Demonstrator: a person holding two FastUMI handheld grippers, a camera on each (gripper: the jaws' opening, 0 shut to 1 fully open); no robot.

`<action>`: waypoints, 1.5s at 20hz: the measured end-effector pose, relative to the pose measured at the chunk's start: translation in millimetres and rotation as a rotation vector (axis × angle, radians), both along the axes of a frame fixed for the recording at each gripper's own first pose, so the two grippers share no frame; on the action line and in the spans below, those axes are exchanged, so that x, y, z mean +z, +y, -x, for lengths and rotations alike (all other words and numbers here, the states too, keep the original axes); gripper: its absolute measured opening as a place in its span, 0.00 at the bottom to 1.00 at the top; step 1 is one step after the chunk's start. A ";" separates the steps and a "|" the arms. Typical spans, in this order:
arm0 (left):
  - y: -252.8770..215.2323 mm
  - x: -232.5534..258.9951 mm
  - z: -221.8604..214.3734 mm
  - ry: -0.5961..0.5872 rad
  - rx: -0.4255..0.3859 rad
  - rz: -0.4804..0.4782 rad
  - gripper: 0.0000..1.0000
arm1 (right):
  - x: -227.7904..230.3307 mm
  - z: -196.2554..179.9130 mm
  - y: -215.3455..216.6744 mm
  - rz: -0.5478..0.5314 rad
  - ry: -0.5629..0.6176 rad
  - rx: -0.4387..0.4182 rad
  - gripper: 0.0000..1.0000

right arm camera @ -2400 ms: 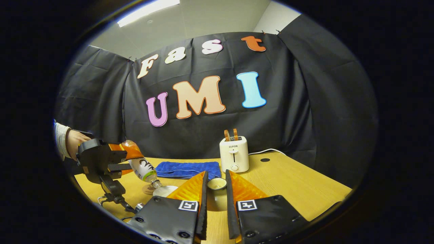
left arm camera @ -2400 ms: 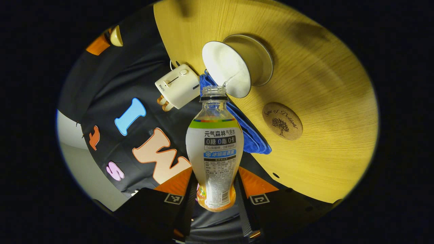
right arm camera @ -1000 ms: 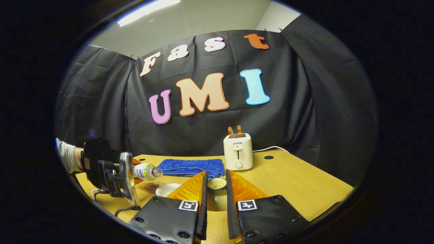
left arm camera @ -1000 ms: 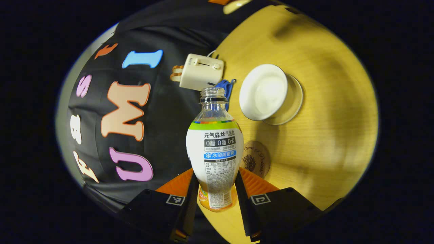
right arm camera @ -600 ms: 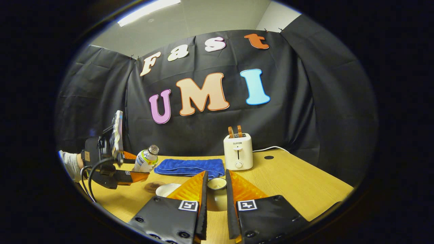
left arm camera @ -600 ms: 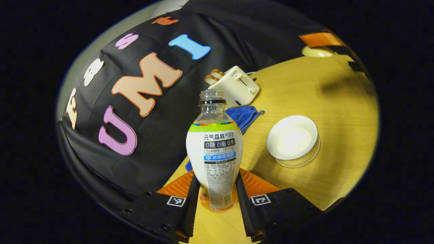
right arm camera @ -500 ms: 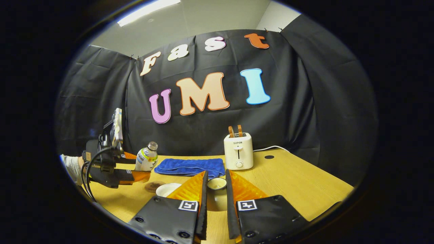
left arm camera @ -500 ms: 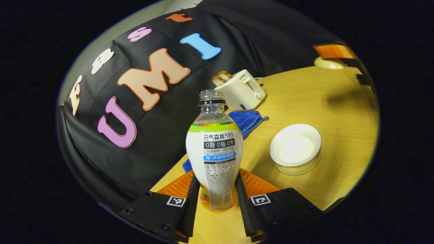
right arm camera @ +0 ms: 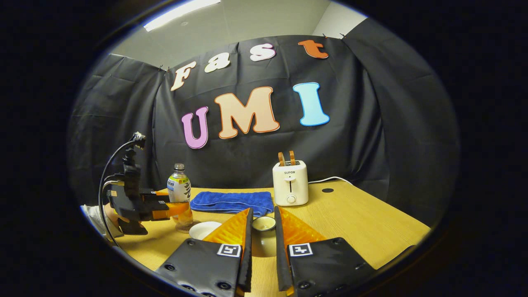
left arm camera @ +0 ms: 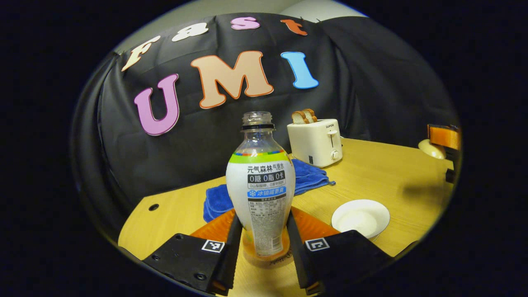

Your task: Open the teacup lid with one hand, grasp the water bottle and pour water into the teacup with the other hand; after pouring, place the water bottle on the coaster and then close the teacup lid.

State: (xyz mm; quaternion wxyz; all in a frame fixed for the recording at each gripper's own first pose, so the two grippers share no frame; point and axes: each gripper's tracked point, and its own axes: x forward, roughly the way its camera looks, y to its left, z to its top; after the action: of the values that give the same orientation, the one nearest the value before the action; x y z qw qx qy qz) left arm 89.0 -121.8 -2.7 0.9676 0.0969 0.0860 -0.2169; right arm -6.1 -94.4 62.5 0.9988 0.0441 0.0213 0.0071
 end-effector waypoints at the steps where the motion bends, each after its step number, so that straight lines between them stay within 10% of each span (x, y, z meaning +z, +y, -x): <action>1: 2.2 -1.9 -2.8 0.000 0.025 0.021 0.55 | -0.7 0.3 0.5 -0.003 0.002 0.002 0.29; 11: 13.3 -9.7 -7.0 0.025 0.104 0.257 0.58 | 1.9 1.3 0.7 -0.005 -0.007 0.001 0.29; 30: 21.1 -27.0 25.0 0.036 0.079 0.164 0.89 | -16.8 -6.6 40.9 -0.034 0.029 0.083 0.29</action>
State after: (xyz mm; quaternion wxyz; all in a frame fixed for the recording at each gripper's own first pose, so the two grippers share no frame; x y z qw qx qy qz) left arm 64.0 -100.7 -29.7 0.9784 0.0097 0.0891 -0.1865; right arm 0.5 -53.4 45.7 0.9963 0.0603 0.0372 0.0483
